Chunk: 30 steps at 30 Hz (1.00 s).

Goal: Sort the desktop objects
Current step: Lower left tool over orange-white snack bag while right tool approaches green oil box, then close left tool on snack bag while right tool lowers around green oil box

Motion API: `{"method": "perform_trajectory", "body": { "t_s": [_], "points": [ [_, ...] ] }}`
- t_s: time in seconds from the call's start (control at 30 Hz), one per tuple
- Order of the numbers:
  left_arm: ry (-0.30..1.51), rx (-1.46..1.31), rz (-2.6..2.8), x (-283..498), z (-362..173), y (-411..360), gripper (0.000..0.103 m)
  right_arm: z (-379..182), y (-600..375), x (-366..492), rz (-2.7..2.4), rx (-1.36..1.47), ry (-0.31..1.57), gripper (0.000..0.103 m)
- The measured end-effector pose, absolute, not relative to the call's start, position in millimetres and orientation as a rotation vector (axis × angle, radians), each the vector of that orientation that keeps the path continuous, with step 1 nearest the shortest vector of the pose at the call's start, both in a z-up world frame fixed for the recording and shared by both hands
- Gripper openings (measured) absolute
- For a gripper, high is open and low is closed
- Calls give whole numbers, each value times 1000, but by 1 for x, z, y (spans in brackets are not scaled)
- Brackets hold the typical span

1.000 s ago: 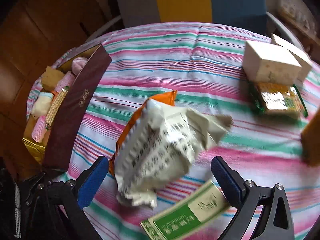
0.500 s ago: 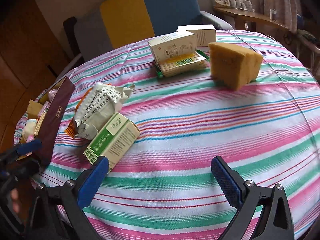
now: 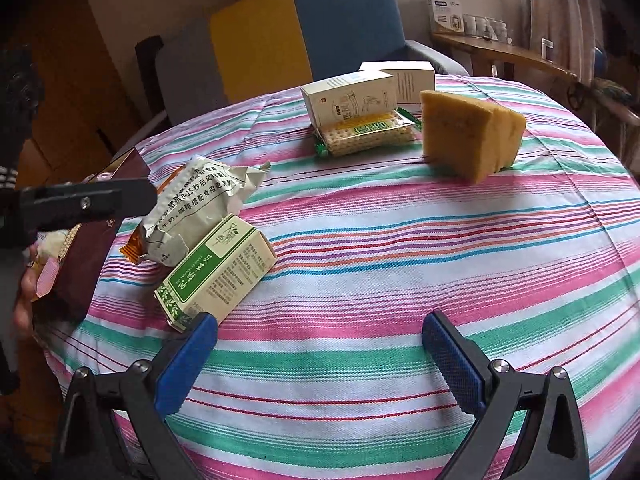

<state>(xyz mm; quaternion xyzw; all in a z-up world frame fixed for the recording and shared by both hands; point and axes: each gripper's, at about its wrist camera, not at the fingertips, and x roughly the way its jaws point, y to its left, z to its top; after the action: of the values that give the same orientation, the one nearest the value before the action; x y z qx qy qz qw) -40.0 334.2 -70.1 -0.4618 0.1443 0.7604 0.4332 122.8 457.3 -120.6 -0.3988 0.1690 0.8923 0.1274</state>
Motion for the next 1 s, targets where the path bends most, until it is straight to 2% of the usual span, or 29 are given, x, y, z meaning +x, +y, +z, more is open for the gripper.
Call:
{"method": "perform_trajectory", "body": {
  "t_s": [0.13,0.23,0.3,0.5,0.77,1.0],
  "points": [
    [383,-1198,1909,-55,-83,346,86,-123,452,122,2592,-1148,433,103],
    [329,-1273,1888,-69,-97,344,84,-125,448,121,2587,-1146,389,103],
    [281,-1305,1856,-73,-103,338,77,-125,446,120,2582,-1148,369,103],
    [258,-1281,1852,-58,-107,317,72,-128,442,118,2556,-1133,328,103],
    [136,-1311,1897,-37,-106,272,70,-128,440,116,2533,-1117,308,103],
    [118,-1300,1952,-6,-101,252,70,-113,444,111,2514,-1177,535,103]
  ]
}}
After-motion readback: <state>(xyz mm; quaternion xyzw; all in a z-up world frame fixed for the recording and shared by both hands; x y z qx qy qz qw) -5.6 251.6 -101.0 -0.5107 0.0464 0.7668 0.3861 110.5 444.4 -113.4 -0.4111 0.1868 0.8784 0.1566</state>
